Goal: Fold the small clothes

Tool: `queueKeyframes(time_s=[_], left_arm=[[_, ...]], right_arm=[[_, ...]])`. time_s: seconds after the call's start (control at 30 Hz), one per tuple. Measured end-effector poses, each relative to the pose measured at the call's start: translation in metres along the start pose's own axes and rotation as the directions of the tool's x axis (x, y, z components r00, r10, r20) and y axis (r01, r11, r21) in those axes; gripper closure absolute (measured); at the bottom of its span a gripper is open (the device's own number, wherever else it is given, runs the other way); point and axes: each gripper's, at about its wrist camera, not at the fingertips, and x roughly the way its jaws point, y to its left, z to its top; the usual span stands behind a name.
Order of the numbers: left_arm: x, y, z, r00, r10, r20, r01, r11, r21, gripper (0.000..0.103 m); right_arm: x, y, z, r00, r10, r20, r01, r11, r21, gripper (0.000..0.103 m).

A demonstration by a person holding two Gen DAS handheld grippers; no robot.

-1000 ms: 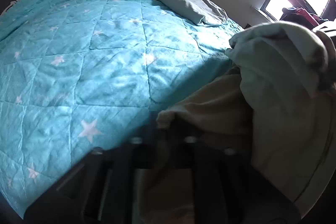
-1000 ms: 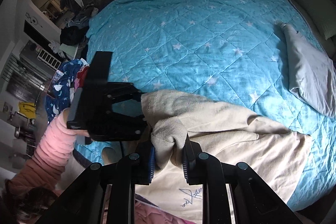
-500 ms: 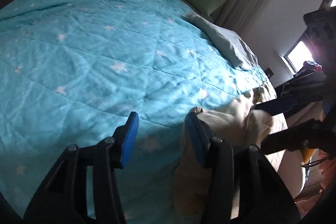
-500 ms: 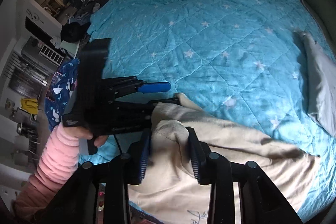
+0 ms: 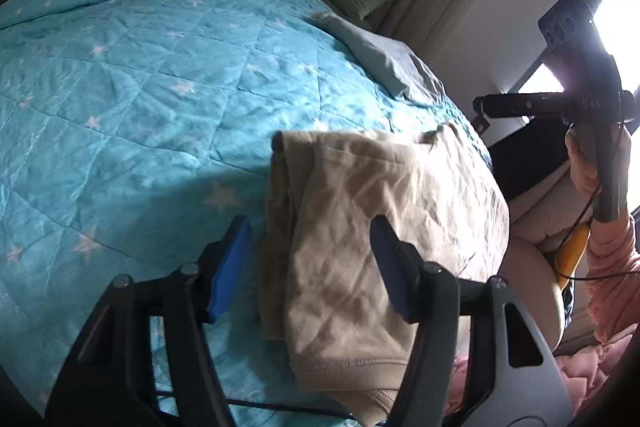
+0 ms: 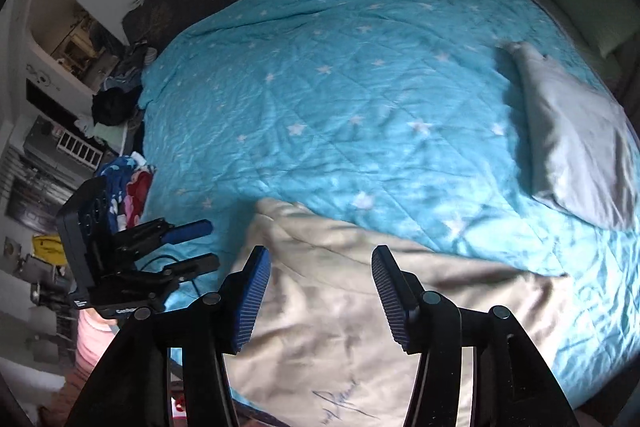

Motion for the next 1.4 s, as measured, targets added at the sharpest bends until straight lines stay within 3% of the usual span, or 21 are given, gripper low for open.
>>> queueKeyframes(time_s=[0.1,0.2,0.27,0.37,0.43,0.5,0.6,0.73,0.77,0.83,0.87,0.9,0.97,1.1,1.27,1.4], left_arm=[[0.018,-0.004,-0.006,0.998,0.035,-0.053,-0.034,0.999,0.020,0.036],[0.035,0.010,-0.011,0.993,0.016,-0.116,-0.023,0.998,-0.058,0.033],[0.042,0.020,-0.018,0.989,-0.022,-0.147,0.003,0.992,-0.127,0.032],[0.038,0.027,-0.027,0.989,-0.068,-0.130,0.046,0.984,-0.170,0.031],[0.034,0.027,-0.033,0.986,-0.089,-0.143,0.064,0.983,-0.173,0.030],[0.031,0.025,-0.038,0.982,-0.111,-0.155,0.085,0.982,-0.166,0.027],[0.034,0.022,-0.040,0.973,-0.157,-0.168,0.129,0.978,-0.167,0.023],[0.044,0.022,-0.031,0.970,-0.194,-0.149,0.159,0.962,-0.222,0.023],[0.046,0.020,-0.029,0.971,-0.194,-0.136,0.161,0.961,-0.225,0.026],[0.052,0.015,-0.024,0.974,-0.185,-0.128,0.155,0.964,-0.217,0.056],[0.058,0.011,-0.022,0.975,-0.171,-0.141,0.138,0.967,-0.213,0.074],[0.059,0.008,-0.024,0.976,-0.166,-0.141,0.134,0.967,-0.215,0.080],[0.057,-0.003,-0.022,0.987,-0.117,-0.110,0.096,0.979,-0.182,0.084],[0.029,-0.028,-0.003,0.998,-0.064,-0.025,0.061,0.995,-0.079,0.085],[0.003,-0.053,0.058,0.998,-0.010,0.062,0.007,0.999,0.042,0.086],[0.000,-0.075,0.120,0.996,0.003,0.093,-0.016,0.991,0.134,0.086]], right_arm=[[-0.025,-0.052,-0.031,0.997,-0.068,0.039,0.064,0.994,0.091,0.041],[-0.047,-0.105,-0.063,0.986,-0.147,0.080,0.132,0.976,0.173,0.032],[-0.046,-0.133,-0.078,0.985,-0.159,0.073,0.141,0.969,0.203,0.029],[-0.026,-0.171,-0.109,0.999,0.017,0.035,-0.027,0.953,0.302,0.029],[-0.006,-0.183,-0.123,0.990,0.138,0.034,-0.141,0.933,0.332,0.029],[0.009,-0.185,-0.129,0.981,0.192,0.033,-0.192,0.928,0.318,0.029],[0.031,-0.182,-0.125,0.960,0.280,0.030,-0.277,0.917,0.286,0.029],[0.051,-0.182,-0.103,0.912,0.404,0.078,-0.409,0.869,0.277,0.025],[0.054,-0.183,-0.097,0.901,0.423,0.094,-0.431,0.856,0.286,0.025],[0.058,-0.180,-0.093,0.888,0.446,0.112,-0.458,0.838,0.295,0.025],[0.059,-0.176,-0.091,0.889,0.442,0.117,-0.456,0.845,0.280,0.030],[0.059,-0.172,-0.090,0.893,0.432,0.125,-0.449,0.854,0.263,0.052],[0.061,-0.162,-0.088,0.893,0.434,0.118,-0.450,0.855,0.257,0.086],[0.045,-0.137,-0.083,0.930,0.330,0.162,-0.360,0.907,0.218,0.090],[0.004,-0.117,-0.070,0.923,0.289,0.255,-0.335,0.929,0.157,0.091],[-0.031,-0.117,-0.064,0.893,0.262,0.365,-0.332,0.932,0.143,0.091]])
